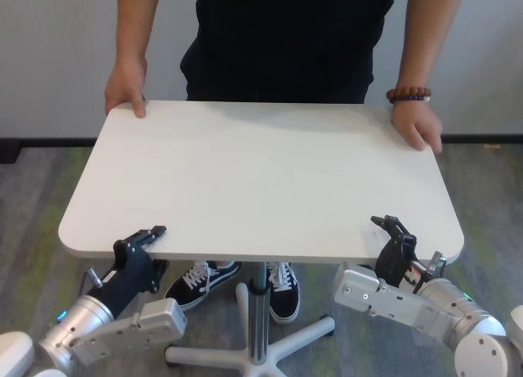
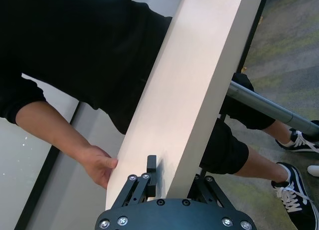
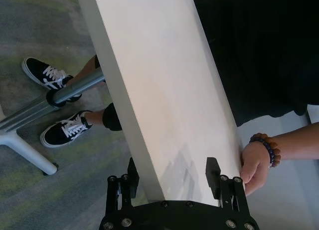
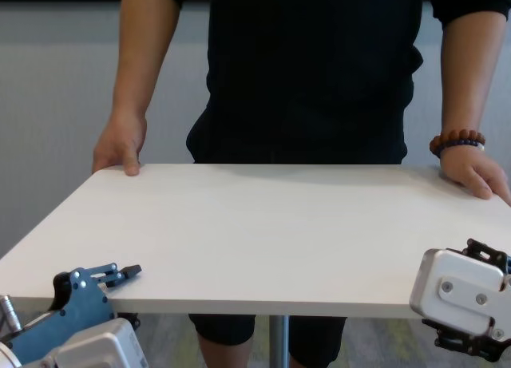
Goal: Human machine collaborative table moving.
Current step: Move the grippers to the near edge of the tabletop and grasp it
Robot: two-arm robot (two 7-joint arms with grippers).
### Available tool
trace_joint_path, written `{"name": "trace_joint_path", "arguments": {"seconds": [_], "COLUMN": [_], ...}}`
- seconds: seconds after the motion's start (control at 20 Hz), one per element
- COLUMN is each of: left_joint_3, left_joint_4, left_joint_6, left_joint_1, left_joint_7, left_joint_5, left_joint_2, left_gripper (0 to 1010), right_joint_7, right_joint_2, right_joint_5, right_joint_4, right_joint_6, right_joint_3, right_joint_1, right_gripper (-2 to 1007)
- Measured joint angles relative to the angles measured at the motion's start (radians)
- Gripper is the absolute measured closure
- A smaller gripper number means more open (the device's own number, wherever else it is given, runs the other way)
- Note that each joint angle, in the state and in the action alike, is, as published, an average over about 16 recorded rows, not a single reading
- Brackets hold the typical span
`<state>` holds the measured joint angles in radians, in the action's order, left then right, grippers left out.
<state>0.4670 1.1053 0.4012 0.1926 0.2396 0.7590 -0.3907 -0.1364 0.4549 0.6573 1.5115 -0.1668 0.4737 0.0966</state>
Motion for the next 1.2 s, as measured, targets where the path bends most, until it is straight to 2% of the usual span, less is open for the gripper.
{"name": "trace_joint_path", "arguments": {"seconds": [1.2], "left_joint_3": [0.000], "left_joint_4": [0.000], "left_joint_6": [0.000], "left_joint_1": [0.000], "left_joint_7": [0.000], "left_joint_5": [0.000], "left_joint_2": [0.000], "left_gripper": [696], "right_joint_7": [0.000], "right_joint_2": [0.000], "right_joint_5": [0.000], "right_joint_4": [0.000], "right_joint_6": [0.000], "right_joint_3": [0.000], "right_joint_1": [0.000], "right_gripper": [283]}}
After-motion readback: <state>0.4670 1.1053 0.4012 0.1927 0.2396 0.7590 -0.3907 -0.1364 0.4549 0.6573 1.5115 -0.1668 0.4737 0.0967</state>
